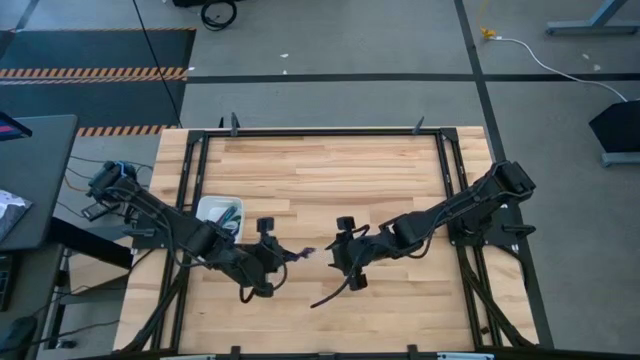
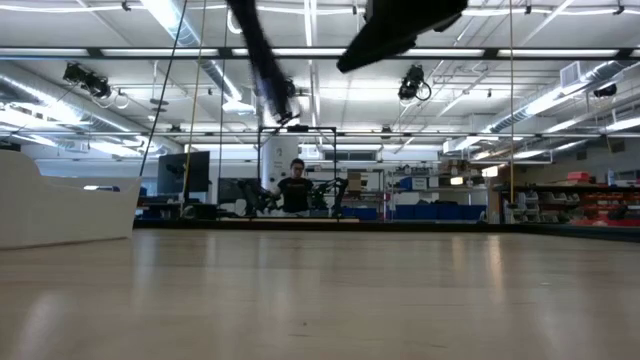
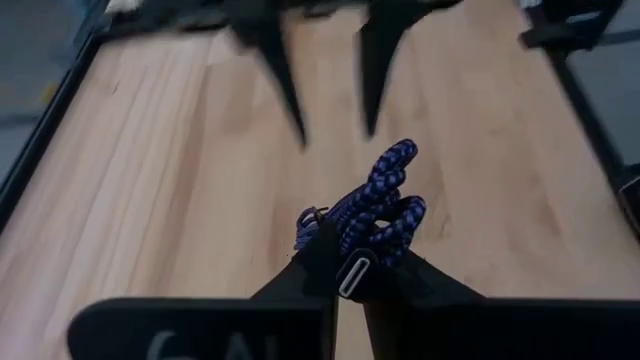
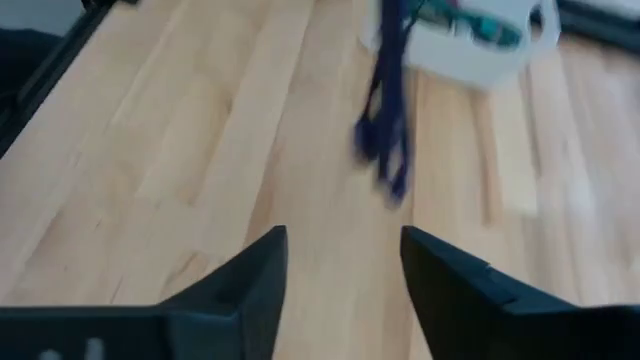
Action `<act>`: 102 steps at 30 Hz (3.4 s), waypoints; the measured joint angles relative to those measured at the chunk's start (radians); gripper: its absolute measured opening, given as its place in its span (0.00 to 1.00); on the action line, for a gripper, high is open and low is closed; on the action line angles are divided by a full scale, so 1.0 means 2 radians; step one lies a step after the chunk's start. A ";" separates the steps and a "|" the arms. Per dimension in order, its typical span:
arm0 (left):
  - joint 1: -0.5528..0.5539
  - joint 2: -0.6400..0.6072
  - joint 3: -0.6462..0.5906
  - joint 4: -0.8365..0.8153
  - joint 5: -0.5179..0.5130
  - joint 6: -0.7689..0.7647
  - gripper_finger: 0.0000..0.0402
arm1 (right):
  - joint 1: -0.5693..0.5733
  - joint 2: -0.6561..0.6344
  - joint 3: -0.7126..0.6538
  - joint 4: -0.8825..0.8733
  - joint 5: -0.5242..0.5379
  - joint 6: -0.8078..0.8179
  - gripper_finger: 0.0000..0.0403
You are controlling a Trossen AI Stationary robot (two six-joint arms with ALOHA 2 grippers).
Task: Pick and place USB-C Cables
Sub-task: Put the dark blue charger cable into the white bin, then move the white bin to the center of the table
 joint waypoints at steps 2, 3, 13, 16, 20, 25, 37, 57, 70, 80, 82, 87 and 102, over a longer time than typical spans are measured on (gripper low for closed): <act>0.000 -0.009 0.000 -0.042 -0.009 -0.033 0.08 | 0.000 0.000 0.000 -0.018 -0.001 0.022 0.52; 0.000 -0.014 0.000 -0.065 -0.013 -0.054 0.07 | 0.001 0.001 0.000 -0.025 -0.001 0.034 0.54; 0.007 -0.075 0.000 -0.298 -0.096 -0.226 0.07 | 0.013 0.024 -0.001 -0.047 -0.003 0.070 0.56; 0.019 -0.081 0.000 -0.371 -0.063 -0.306 0.07 | 0.013 0.031 0.000 -0.049 -0.010 0.070 0.56; 0.036 -0.083 0.001 -0.447 0.008 -0.387 0.07 | 0.013 0.038 0.000 -0.053 -0.011 0.076 0.56; 0.051 -0.083 0.000 -0.510 0.061 -0.438 0.07 | 0.013 0.048 -0.001 -0.053 -0.016 0.079 0.56; 0.100 -0.083 -0.026 -0.510 0.215 -0.441 0.07 | 0.012 0.066 0.000 -0.056 -0.028 0.085 0.55; 0.201 -0.083 -0.140 -0.397 0.228 -0.289 0.18 | 0.012 0.066 0.000 -0.052 -0.028 0.088 0.55; 0.200 -0.083 -0.130 -0.401 0.223 -0.303 0.52 | 0.012 0.065 0.000 -0.052 -0.028 0.088 0.55; 0.193 -0.083 -0.077 -0.337 0.220 -0.305 0.51 | 0.012 0.065 0.000 -0.034 -0.028 0.092 0.55; 0.193 -0.083 -0.072 -0.328 0.204 -0.303 0.50 | 0.012 0.065 0.000 -0.018 -0.028 0.100 0.55; 0.192 -0.073 -0.083 -0.328 0.151 -0.322 0.46 | 0.012 0.065 0.000 -0.008 -0.032 0.101 0.55; 0.200 -0.032 -0.151 -0.288 0.216 -0.343 0.40 | 0.012 0.065 0.000 -0.012 -0.038 0.101 0.55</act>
